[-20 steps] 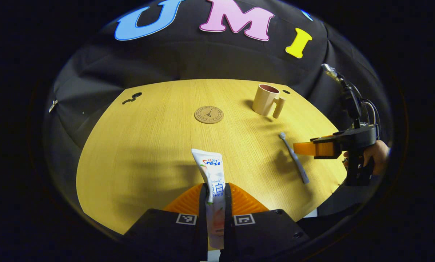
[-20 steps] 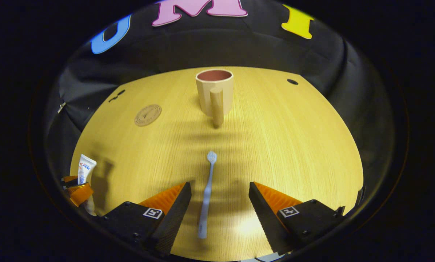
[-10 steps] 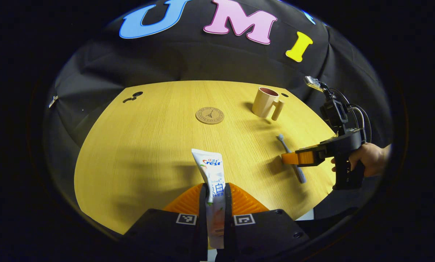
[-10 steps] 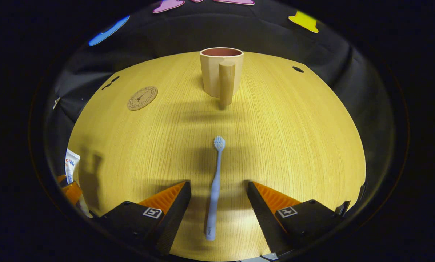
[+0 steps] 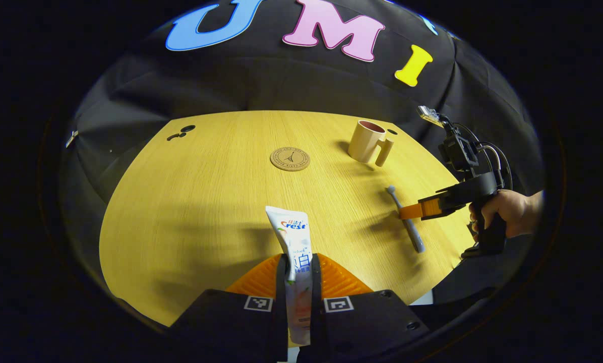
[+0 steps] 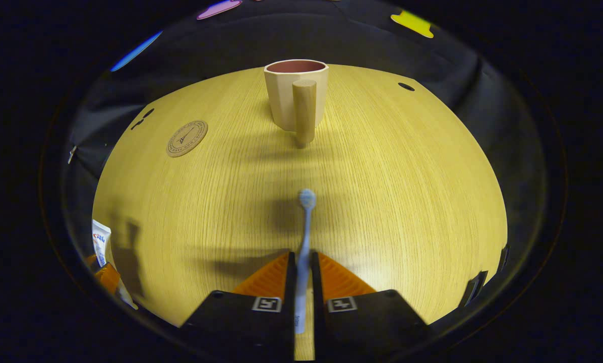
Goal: Put the toothbrush and toothpaste on the desktop into the cup, then pick up the cup and place it on the coaster on the desktop.
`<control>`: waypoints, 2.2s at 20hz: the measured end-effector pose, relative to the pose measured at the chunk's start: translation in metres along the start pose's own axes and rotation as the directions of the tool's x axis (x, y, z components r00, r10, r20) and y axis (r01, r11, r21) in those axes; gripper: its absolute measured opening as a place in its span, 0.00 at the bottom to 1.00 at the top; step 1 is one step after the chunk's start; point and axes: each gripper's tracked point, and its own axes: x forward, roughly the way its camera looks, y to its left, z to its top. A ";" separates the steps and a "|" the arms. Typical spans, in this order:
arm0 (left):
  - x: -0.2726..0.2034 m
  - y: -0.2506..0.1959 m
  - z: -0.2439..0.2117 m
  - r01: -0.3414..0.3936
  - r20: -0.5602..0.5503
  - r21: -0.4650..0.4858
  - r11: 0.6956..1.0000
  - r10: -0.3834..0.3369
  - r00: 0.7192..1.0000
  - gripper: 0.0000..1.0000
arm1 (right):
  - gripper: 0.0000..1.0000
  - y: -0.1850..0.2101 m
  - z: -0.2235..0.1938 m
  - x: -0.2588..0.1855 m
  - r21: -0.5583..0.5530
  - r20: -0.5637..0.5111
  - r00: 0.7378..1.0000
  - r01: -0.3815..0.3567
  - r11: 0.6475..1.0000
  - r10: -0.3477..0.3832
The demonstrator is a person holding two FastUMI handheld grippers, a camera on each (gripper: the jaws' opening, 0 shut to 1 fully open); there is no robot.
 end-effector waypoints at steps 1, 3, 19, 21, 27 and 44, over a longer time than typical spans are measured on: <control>0.001 0.000 -0.001 0.003 -0.004 0.002 1.000 -0.003 1.000 0.23 | 0.12 0.000 0.002 -0.001 0.017 -0.007 1.000 0.006 1.000 -0.006; 0.001 -0.001 -0.001 0.008 -0.006 0.007 1.000 -0.008 1.000 0.23 | 0.10 0.000 0.000 0.001 0.039 -0.034 0.999 0.012 0.999 -0.010; 0.019 -0.037 0.059 -0.031 0.040 0.008 1.000 0.030 0.999 0.22 | 0.05 -0.018 0.010 -0.020 -0.107 -0.042 0.976 -0.218 0.970 0.215; 0.019 -0.047 0.084 -0.027 0.074 0.018 0.999 0.025 0.997 0.22 | 0.05 -0.024 0.019 -0.031 -0.123 -0.001 0.969 -0.247 0.961 0.249; 0.034 -0.092 0.198 0.050 0.245 -0.009 0.999 -0.046 0.968 0.22 | 0.05 -0.046 0.036 -0.062 -0.092 0.052 0.944 -0.320 0.943 0.326; 0.188 -0.201 0.353 0.212 0.547 0.088 0.973 -0.225 0.806 0.23 | 0.05 -0.129 0.078 -0.061 -0.052 0.072 0.902 -0.422 0.905 0.425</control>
